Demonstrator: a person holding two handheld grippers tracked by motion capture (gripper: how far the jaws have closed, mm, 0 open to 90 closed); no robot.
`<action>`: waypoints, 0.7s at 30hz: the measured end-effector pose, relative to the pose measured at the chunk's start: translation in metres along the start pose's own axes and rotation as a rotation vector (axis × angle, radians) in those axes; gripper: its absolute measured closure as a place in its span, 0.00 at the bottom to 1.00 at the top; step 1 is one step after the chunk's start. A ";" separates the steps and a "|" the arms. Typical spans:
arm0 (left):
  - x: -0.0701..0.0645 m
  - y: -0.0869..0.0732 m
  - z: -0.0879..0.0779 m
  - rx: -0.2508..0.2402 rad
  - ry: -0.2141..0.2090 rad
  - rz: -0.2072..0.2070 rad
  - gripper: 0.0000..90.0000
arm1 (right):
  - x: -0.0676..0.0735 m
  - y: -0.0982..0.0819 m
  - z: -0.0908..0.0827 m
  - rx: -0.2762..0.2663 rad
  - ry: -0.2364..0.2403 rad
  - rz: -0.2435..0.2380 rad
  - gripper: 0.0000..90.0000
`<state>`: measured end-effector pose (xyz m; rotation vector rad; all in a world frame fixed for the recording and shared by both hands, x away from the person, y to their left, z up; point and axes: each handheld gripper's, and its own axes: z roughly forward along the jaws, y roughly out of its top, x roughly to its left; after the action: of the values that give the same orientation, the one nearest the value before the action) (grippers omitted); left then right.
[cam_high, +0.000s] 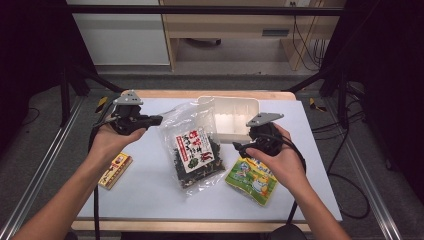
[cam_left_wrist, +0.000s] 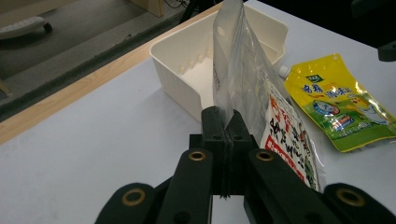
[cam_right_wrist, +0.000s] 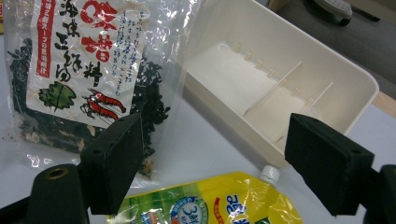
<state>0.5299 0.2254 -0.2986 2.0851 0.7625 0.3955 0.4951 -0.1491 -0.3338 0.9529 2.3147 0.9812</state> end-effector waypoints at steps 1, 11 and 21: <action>-0.001 0.002 0.000 0.000 -0.002 0.007 0.99 | -0.002 0.003 0.000 0.004 0.001 -0.011 0.22; -0.008 0.026 0.003 0.017 -0.031 0.090 0.99 | -0.015 0.047 -0.015 -0.010 0.036 -0.119 0.15; -0.020 0.056 0.009 0.036 -0.066 0.182 0.99 | -0.022 0.072 -0.033 -0.044 0.056 -0.198 0.19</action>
<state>0.5402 0.1820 -0.2583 2.1979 0.5463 0.4130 0.5192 -0.1432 -0.2549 0.6718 2.3692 0.9821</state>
